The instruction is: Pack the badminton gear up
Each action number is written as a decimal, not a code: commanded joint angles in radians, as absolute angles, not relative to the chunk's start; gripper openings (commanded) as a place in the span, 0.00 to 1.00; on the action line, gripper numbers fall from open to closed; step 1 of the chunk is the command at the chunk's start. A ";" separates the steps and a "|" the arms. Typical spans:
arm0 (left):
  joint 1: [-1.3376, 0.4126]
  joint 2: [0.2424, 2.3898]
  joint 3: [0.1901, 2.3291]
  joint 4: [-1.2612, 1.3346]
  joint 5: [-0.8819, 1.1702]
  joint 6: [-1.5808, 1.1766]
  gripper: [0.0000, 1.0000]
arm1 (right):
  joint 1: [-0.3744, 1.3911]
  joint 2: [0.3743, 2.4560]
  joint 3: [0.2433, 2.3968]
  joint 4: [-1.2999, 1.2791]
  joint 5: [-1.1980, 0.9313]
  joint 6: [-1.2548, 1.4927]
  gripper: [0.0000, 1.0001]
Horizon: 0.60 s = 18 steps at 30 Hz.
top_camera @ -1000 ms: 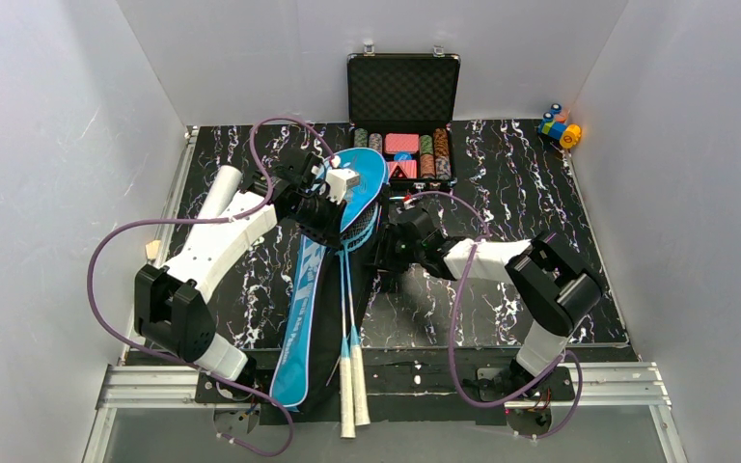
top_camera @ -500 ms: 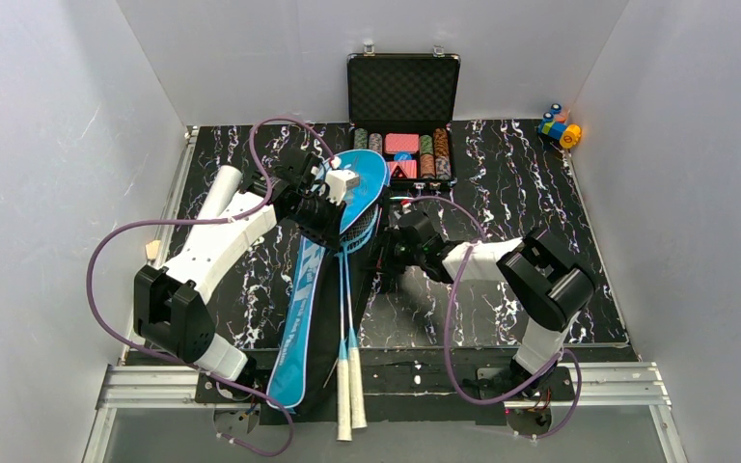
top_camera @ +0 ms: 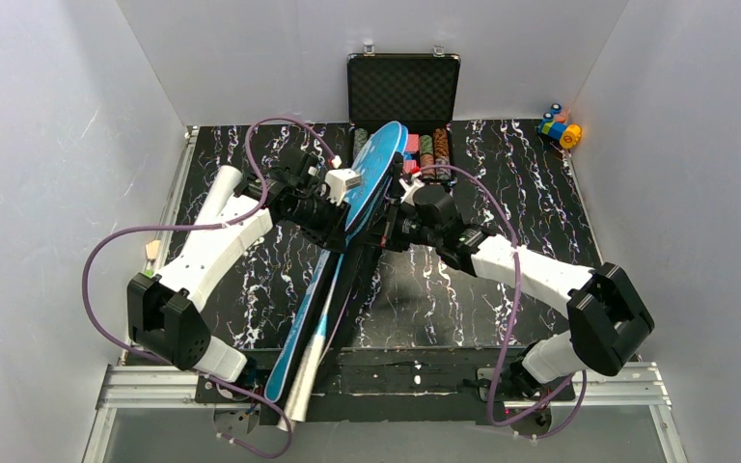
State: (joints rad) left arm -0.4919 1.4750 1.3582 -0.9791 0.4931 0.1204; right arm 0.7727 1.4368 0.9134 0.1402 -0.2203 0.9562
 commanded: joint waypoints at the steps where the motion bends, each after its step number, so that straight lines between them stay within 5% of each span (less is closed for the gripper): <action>1: -0.489 1.402 1.369 -0.948 0.592 0.121 0.27 | 0.795 1.410 0.991 0.109 -0.278 0.952 0.01; 13: -0.489 1.373 1.297 -0.958 0.732 0.149 0.35 | 0.810 1.422 1.009 0.103 -0.263 0.974 0.01; 18: -0.490 1.363 1.236 -0.935 0.743 0.158 0.46 | 0.811 1.416 1.016 0.092 -0.255 1.006 0.01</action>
